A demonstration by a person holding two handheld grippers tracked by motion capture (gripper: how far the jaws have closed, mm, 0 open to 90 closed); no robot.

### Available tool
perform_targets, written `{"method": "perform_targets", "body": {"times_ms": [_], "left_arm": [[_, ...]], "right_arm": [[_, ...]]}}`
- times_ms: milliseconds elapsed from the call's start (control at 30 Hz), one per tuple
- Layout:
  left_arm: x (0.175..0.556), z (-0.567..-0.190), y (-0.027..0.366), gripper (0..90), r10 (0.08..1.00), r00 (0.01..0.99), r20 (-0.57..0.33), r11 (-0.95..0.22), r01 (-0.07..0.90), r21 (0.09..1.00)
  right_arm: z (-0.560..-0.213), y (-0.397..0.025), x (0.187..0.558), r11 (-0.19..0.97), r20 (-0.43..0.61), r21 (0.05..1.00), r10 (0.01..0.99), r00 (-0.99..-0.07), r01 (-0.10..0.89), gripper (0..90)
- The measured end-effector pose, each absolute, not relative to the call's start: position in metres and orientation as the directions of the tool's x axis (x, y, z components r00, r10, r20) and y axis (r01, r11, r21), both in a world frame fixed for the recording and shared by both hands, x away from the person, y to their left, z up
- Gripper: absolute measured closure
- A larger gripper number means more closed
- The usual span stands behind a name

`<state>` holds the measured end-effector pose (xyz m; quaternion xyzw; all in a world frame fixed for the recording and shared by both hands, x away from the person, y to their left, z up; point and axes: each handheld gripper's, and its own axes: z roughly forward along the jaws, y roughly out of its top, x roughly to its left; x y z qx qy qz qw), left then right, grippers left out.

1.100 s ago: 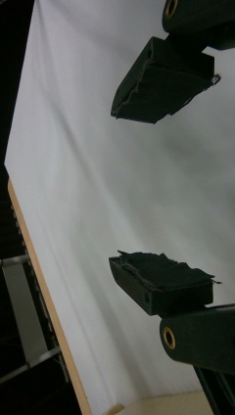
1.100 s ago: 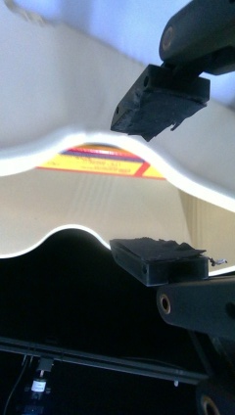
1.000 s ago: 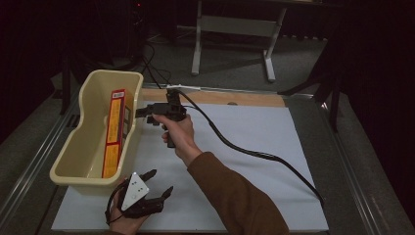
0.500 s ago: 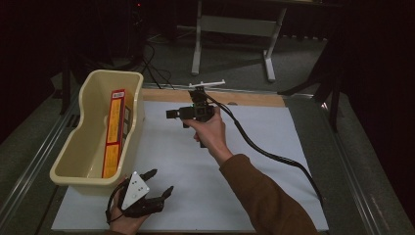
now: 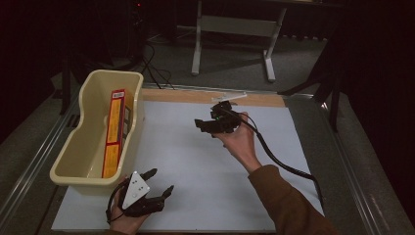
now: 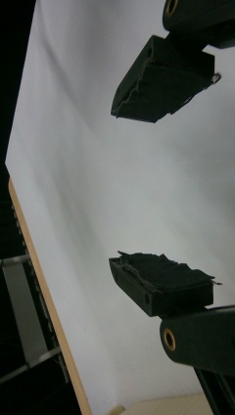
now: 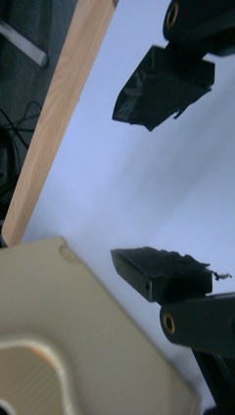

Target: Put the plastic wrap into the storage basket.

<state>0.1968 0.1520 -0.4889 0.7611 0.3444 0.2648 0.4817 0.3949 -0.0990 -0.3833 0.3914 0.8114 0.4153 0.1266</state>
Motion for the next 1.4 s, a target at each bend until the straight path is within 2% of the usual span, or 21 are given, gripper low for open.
{"method": "perform_targets", "body": {"times_ms": [500, 667, 733, 933, 1233, 1400], "left_arm": [[0.199, -0.491, 0.153, 24.4, 0.808, 0.585, 0.071, -0.294, 0.296, 0.909], [0.199, -0.492, 0.152, 24.6, 0.812, 0.579, 0.077, -0.3, 0.301, 0.905], [0.199, -0.492, 0.152, 24.5, 0.815, 0.574, 0.079, -0.301, 0.302, 0.904], [0.199, -0.492, 0.152, 24.5, 0.818, 0.571, 0.078, -0.301, 0.307, 0.903], [0.2, -0.493, 0.152, 24.5, 0.821, 0.566, 0.08, -0.301, 0.311, 0.901], [0.2, -0.493, 0.152, 24.5, 0.822, 0.563, 0.08, -0.301, 0.312, 0.901]], "right_arm": [[-0.416, -0.184, 0.386, 0.314, 0.026, 0.787, 0.843, -0.537, 0.532, 23.7], [-0.428, -0.207, 0.379, 0.273, 0.05, 0.789, 0.864, -0.501, 0.55, 22.7], [-0.437, -0.224, 0.371, 0.229, 0.089, 0.792, 0.874, -0.478, 0.566, 22.0], [-0.454, -0.249, 0.345, 0.172, 0.112, 0.81, 0.893, -0.435, 0.561, 20.1], [-0.475, -0.272, 0.304, 0.193, 0.046, 0.824, 0.915, -0.401, 0.533, 18.7], [-0.481, -0.284, 0.284, 0.187, 0.044, 0.835, 0.915, -0.401, 0.517, 15.5]]}}
